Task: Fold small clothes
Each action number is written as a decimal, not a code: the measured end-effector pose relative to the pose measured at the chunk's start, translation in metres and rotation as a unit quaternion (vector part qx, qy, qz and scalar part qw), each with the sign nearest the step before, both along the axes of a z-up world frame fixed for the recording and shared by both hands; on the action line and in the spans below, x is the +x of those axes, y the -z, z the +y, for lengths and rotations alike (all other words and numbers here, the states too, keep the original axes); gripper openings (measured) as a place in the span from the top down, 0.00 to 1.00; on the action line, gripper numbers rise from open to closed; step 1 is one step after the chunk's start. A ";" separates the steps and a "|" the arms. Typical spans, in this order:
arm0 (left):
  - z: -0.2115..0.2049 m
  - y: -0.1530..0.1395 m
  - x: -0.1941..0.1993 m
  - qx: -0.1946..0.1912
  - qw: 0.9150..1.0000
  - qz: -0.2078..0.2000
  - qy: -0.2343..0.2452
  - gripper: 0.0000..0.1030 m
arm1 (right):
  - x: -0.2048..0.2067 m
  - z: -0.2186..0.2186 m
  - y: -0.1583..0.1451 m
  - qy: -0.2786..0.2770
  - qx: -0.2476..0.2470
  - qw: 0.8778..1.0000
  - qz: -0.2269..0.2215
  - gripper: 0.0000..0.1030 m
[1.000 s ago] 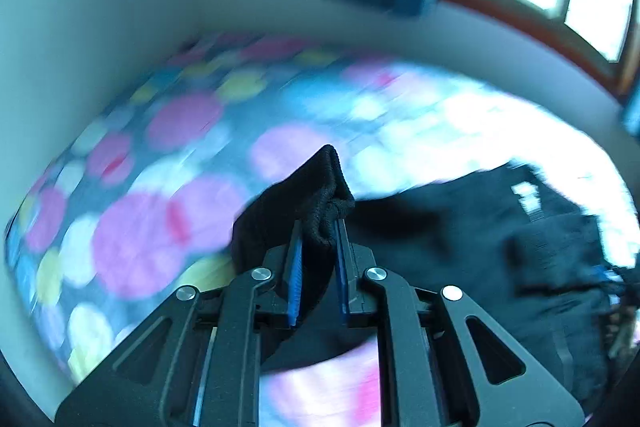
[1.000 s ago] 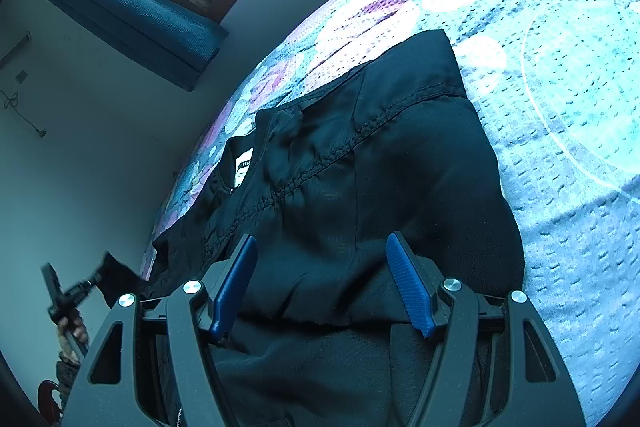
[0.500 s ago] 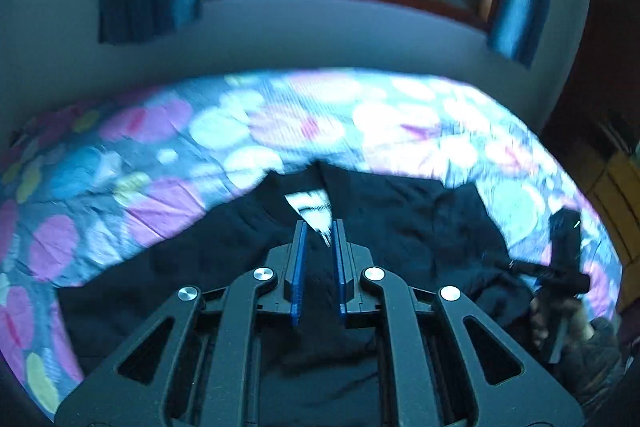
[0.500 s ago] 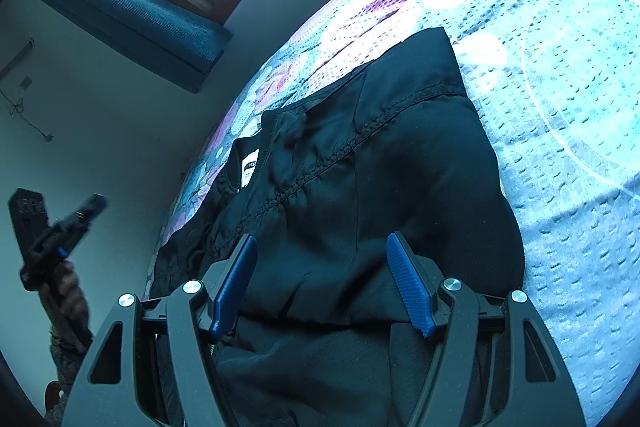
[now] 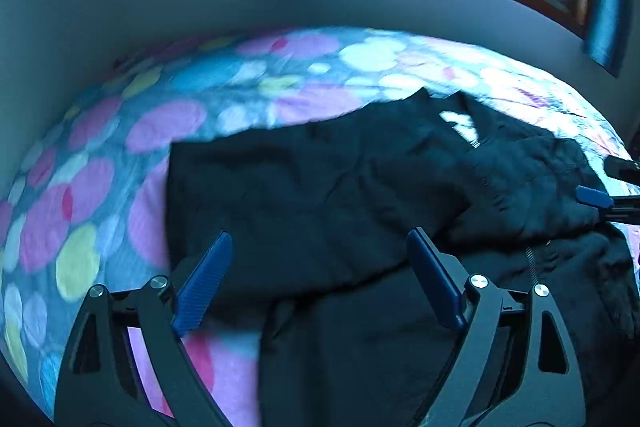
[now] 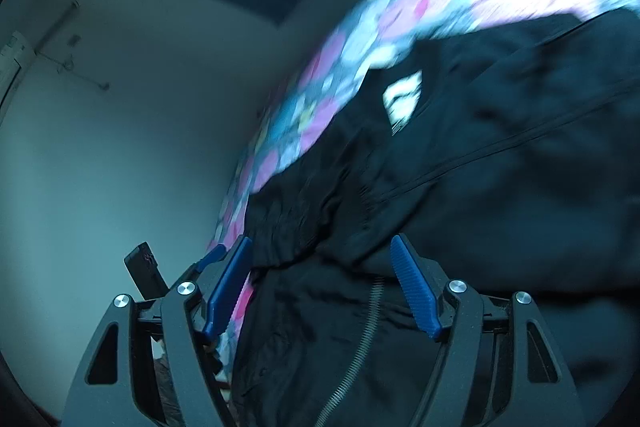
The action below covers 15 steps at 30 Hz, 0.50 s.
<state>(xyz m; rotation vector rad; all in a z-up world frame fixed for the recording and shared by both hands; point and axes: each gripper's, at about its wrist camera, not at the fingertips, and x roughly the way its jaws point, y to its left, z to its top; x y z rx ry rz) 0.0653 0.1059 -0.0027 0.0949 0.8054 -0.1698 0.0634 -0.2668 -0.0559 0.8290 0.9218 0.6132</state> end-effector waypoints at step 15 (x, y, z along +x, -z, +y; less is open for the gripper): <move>0.051 0.049 -0.007 -0.010 0.996 0.055 -0.071 0.11 | 0.096 0.123 0.043 -0.068 -0.083 0.991 0.085 0.52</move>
